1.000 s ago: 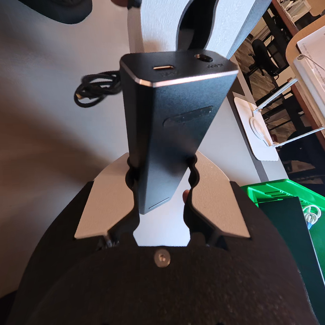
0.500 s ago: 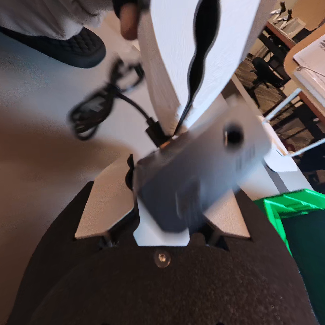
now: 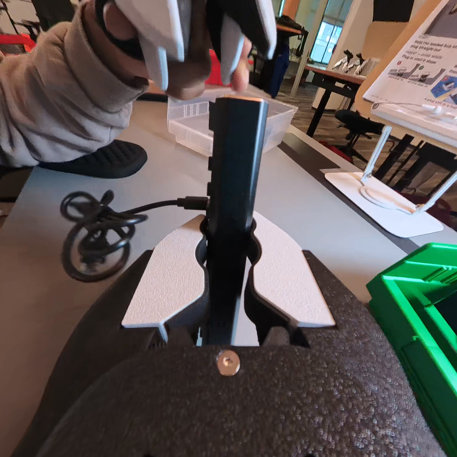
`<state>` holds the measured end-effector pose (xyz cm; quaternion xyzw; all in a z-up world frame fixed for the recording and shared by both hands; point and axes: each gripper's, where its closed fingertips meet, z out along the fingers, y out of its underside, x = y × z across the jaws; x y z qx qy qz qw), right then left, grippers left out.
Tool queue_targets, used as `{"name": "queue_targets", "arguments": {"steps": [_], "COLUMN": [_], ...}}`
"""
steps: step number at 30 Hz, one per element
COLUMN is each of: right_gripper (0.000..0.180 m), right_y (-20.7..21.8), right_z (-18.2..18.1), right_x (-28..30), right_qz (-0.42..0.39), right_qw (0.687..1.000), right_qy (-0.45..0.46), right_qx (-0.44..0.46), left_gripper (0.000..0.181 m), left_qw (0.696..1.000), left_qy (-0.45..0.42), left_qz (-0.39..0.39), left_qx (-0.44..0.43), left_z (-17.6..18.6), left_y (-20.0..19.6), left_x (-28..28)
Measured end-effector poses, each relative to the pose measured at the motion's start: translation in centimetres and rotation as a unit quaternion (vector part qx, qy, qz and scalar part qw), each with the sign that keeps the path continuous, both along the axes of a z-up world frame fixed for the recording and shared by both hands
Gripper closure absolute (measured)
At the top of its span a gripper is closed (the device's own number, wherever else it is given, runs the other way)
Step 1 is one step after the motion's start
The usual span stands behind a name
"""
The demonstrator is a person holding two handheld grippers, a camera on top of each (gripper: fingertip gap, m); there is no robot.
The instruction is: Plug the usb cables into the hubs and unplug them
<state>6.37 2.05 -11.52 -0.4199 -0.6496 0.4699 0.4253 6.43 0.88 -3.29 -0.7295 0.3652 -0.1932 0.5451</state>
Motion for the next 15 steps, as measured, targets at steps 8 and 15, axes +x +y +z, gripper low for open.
{"name": "queue_targets", "arguments": {"steps": [8, 15], "right_gripper": [0.151, 0.151], "right_y": [0.0, -2.0], "right_z": [-2.3, -0.2], "right_x": [-0.8, 0.0], "right_qz": [-0.007, 0.062], "right_qw": [0.999, 0.996], "right_qy": [-0.042, -0.01], "right_qx": [0.017, -0.061], "left_gripper": [0.144, 0.118], "left_qw": [0.998, 0.998], "left_qy": [0.021, -0.01], "left_qz": [0.0, -0.05], "left_qx": [-0.053, -0.033], "left_z": [-4.7, -4.0], "left_y": [1.1, 0.3], "left_x": [-0.7, 0.4]}}
